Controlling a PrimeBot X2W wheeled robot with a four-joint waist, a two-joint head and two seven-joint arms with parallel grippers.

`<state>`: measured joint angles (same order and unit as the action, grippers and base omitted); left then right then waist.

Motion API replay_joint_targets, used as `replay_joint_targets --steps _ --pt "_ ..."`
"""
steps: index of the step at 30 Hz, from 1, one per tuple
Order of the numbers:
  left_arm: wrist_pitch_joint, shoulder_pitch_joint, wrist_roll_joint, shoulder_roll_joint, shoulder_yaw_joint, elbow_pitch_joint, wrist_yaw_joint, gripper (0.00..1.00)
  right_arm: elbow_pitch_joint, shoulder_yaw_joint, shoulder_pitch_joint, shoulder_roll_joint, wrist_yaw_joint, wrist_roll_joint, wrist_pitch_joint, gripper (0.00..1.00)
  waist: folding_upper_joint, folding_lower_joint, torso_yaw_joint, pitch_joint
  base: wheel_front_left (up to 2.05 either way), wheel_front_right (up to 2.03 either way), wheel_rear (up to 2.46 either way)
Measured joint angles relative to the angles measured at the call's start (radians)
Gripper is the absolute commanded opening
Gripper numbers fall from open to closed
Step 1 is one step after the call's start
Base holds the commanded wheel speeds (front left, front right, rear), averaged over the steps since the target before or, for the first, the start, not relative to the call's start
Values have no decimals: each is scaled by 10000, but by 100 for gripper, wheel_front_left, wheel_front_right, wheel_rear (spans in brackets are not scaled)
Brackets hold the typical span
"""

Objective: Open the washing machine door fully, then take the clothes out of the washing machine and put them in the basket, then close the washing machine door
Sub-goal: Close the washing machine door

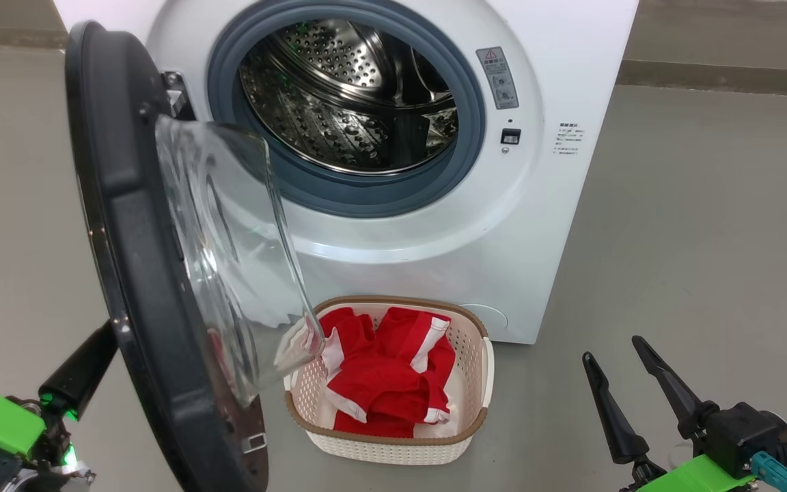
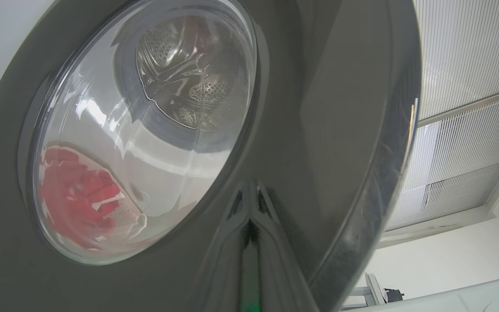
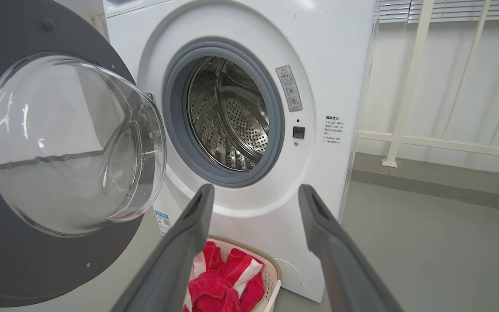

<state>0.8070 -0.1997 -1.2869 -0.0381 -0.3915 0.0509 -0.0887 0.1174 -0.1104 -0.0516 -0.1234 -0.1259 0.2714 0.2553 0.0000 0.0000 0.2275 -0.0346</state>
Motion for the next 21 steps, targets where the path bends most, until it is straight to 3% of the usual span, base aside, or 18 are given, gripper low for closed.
replay_joint_targets --steps 12,13,14,15,16,17,21 --pt "-746 166 -267 35 178 67 0 0 -8 -4 0 -6 0 0 0 100 0 0 -103 141 0 0 0" --pt "-976 165 -242 48 123 56 12 17 -8 -4 0 -6 0 0 0 100 0 0 -99 151 0 0 0" --pt "-1195 164 -190 59 71 44 42 42 -8 -2 0 -6 0 0 0 100 0 0 -91 159 0 0 0" --pt "-1379 163 -100 61 56 31 198 51 -6 -2 0 -4 0 0 0 100 0 0 -82 165 0 0 0" --pt "-1593 158 36 63 38 25 370 87 -6 0 0 -4 0 0 0 100 0 0 -68 169 0 0 0" --pt "-1829 156 194 65 23 25 543 100 -6 -2 0 -4 0 0 0 100 0 0 -53 173 0 0 0" --pt "-2968 142 1120 10 -75 -150 1421 100 0 0 1 -4 0 0 0 100 0 0 10 188 0 0 0"
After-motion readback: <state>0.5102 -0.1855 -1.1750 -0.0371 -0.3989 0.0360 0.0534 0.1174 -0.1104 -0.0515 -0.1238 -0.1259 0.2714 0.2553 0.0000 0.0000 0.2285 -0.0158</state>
